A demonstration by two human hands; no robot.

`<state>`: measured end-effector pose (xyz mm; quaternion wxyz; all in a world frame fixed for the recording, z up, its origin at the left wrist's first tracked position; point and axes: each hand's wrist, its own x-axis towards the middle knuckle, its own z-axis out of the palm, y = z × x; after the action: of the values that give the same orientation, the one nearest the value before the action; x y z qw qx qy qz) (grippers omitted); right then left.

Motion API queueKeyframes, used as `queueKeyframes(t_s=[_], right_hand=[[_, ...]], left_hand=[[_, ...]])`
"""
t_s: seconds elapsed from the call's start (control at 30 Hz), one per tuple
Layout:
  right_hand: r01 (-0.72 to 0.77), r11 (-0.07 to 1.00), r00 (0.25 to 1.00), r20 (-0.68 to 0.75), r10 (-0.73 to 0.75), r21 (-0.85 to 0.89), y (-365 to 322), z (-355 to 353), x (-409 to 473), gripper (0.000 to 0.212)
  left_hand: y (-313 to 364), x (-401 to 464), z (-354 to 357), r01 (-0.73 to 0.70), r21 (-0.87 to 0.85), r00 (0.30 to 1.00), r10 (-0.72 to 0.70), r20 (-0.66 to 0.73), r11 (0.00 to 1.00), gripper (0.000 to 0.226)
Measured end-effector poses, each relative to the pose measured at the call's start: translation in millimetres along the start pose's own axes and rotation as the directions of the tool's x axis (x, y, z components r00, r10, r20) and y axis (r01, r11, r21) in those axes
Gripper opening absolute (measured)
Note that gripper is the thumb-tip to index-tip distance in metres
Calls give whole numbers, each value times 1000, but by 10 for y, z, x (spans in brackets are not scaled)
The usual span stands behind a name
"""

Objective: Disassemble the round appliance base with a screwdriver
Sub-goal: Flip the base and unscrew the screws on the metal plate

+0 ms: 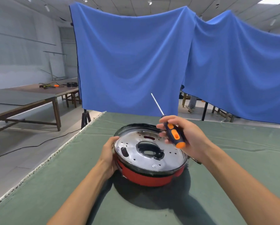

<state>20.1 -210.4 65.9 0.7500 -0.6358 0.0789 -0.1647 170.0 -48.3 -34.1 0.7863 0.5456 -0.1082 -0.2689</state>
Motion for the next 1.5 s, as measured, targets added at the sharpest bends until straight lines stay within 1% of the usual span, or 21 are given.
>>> queueKeyframes(t_s=[0.07, 0.1, 0.17, 0.2, 0.23, 0.3, 0.37, 0.47, 0.5, 0.57, 0.6, 0.67, 0.73, 0.8, 0.87, 1.0, 1.13, 1.27, 1.33, 1.4, 1.5], right_hand=[[-59, 983, 990, 138, 35, 174, -57, 36, 46, 43], [-70, 975, 980, 199, 27, 211, -81, 60, 74, 50], [-40, 980, 966, 260, -13, 197, -127, 120, 141, 57], [-4, 986, 964, 261, -40, 164, -144, 156, 180, 55], [40, 991, 966, 249, -71, 127, -156, 194, 217, 51], [133, 991, 972, 194, -136, 29, -161, 262, 279, 37], [211, 971, 971, 136, -196, -113, -140, 323, 312, 23], [318, 910, 946, 18, -325, -266, -78, 410, 310, 24], [353, 888, 926, -27, -376, -295, -63, 433, 301, 23], [403, 852, 884, -98, -456, -333, -52, 453, 290, 20], [414, 844, 870, -124, -477, -340, -53, 453, 283, 20], [430, 841, 851, -163, -498, -329, -50, 443, 263, 26], [452, 823, 821, -200, -534, -344, -29, 443, 252, 37], [461, 797, 786, -238, -571, -391, -9, 442, 244, 46], [459, 752, 746, -255, -615, -473, -21, 437, 240, 52], [424, 643, 671, -256, -696, -638, -99, 416, 264, 47], [432, 601, 637, -245, -731, -672, -180, 392, 340, 41], [417, 562, 618, -231, -752, -714, -226, 392, 484, 39], [413, 528, 608, -207, -766, -741, -252, 400, 556, 37], [400, 482, 595, -179, -784, -779, -268, 393, 630, 37], [367, 455, 588, -177, -790, -811, -256, 356, 730, 39]], left_hand=[[53, 49, -27, 64, 35, 998, -64, 0, 997, 38], [76, 69, -21, 89, 41, 996, -90, 16, 995, 38], [116, 98, 28, 95, 30, 994, -96, 43, 995, 36], [122, 114, 58, 80, 4, 995, -80, 54, 997, 33], [124, 121, 87, 62, -32, 996, -60, 67, 998, 32], [112, 122, 118, 57, -76, 994, -49, 102, 995, 41], [94, 91, 85, 56, -38, 994, -52, 92, 998, 42], [100, 37, 15, 49, 114, 998, -43, -50, 992, 29], [95, 29, -3, 32, 180, 995, -14, -100, 983, 27], [88, -15, -10, -55, 325, 976, 119, -182, 944, 21], [70, -63, -1, -81, 405, 964, 175, -201, 911, 23], [28, -184, 14, -60, 562, 953, 214, -212, 825, 32], [-26, -243, -1, -33, 671, 945, 241, -219, 741, 24], [-27, -252, -1, -25, 687, 928, 272, -254, 727, 17], [14, -241, 7, -39, 659, 923, 280, -264, 751, 22], [85, -177, -6, -114, 566, 936, 280, -215, 816, 36], [225, -64, -43, -102, 558, 978, 187, -96, 823, 48], [416, 74, -117, -94, 692, 995, 45, 89, 716, 55], [488, 158, -96, -131, 767, 983, -16, 181, 628, 56], [504, 245, -20, -197, 823, 969, -22, 246, 534, 58], [448, 355, 82, -270, 838, 957, 35, 288, 475, 57]])
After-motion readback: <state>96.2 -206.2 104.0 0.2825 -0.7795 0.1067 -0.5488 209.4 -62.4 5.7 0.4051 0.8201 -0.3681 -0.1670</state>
